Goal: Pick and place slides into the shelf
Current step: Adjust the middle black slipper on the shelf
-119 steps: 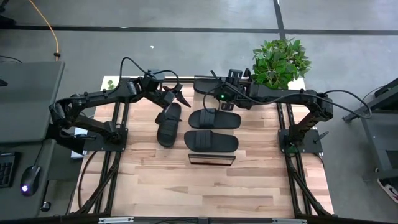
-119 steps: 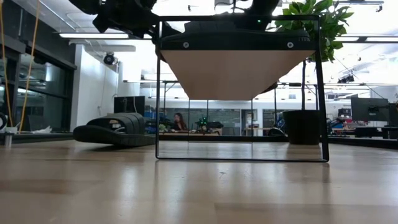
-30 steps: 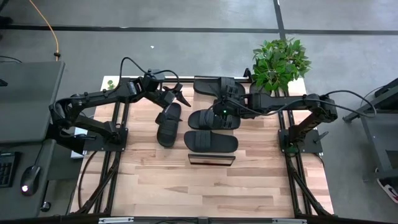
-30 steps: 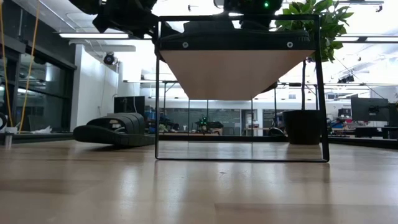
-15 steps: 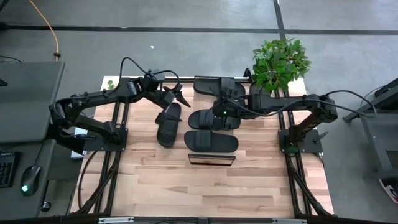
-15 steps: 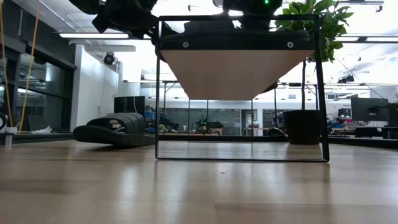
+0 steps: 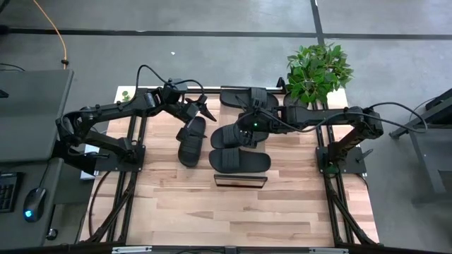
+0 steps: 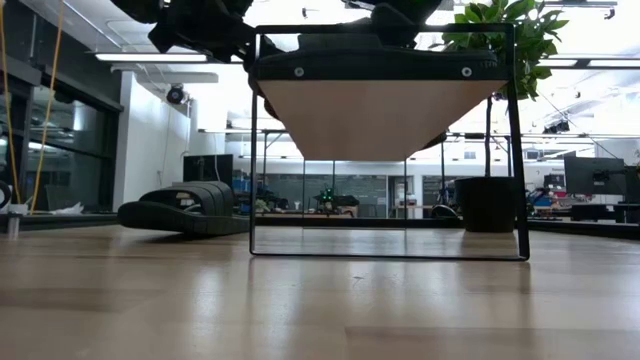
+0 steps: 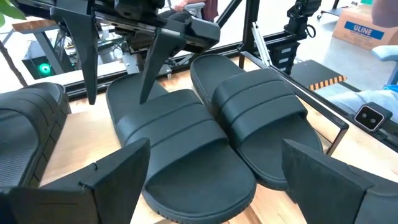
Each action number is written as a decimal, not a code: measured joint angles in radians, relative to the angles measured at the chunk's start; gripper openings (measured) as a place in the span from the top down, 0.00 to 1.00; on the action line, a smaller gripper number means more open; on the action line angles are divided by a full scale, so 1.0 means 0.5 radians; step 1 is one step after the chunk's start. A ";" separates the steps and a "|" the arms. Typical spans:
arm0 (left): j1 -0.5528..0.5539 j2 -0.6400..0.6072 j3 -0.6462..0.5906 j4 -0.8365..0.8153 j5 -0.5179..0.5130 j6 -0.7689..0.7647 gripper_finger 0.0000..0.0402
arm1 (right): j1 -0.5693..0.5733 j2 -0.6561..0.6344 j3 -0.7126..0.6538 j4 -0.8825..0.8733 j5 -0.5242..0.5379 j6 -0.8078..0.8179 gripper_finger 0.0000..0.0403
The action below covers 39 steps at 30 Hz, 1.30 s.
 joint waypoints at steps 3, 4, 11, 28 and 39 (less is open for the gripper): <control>0.000 0.000 0.000 -0.001 0.000 0.000 0.15 | 0.000 0.000 0.000 0.000 0.001 0.012 0.52; 0.000 0.000 0.000 0.000 0.000 0.000 0.15 | 0.000 0.000 0.000 -0.001 0.000 0.020 0.52; 0.000 0.000 0.000 -0.001 0.000 0.000 0.15 | 0.016 0.000 0.002 -0.159 -0.003 0.163 0.52; 0.000 0.001 0.000 -0.001 0.000 -0.016 0.15 | -0.074 0.003 0.002 -0.328 0.370 0.114 0.52; 0.000 0.001 0.000 -0.004 -0.004 -0.017 0.15 | -0.046 0.069 0.003 -0.548 0.270 0.235 0.52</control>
